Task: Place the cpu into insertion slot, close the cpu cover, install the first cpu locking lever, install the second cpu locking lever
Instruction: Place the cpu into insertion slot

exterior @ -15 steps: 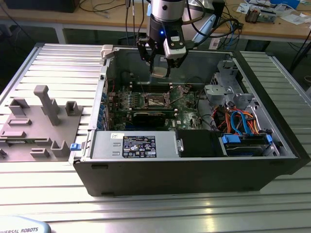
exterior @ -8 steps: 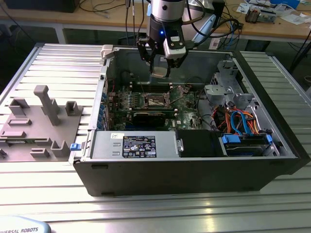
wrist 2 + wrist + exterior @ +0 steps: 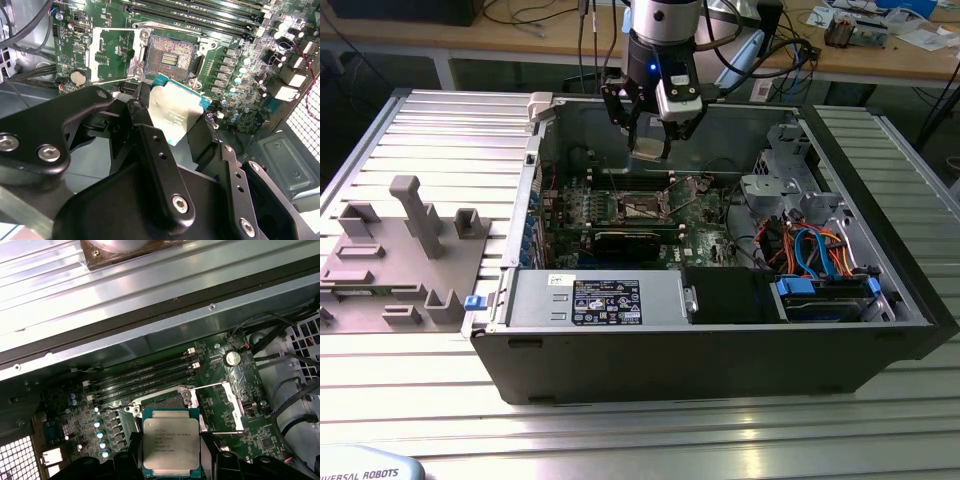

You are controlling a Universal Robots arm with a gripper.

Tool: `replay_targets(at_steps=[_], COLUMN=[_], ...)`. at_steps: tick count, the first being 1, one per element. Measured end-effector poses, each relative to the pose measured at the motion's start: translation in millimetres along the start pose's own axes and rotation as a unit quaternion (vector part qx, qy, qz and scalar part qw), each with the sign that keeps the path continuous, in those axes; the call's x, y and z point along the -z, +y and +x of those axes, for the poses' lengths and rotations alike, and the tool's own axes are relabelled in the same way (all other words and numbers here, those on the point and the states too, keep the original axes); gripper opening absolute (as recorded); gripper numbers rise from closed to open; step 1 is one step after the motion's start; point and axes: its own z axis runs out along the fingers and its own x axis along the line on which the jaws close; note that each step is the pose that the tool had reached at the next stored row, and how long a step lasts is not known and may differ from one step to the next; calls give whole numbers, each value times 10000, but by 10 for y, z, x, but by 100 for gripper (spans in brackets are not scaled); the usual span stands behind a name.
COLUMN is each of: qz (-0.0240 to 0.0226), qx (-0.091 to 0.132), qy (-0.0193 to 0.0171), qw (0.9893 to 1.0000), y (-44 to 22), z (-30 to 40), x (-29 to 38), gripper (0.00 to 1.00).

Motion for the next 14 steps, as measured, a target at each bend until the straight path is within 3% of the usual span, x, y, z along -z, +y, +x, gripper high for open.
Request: replay_targets(at_steps=[14], qz=[-1], qx=[-39], qy=[-4], qw=[10000], y=[0], z=[0], x=[-3], gripper=[54])
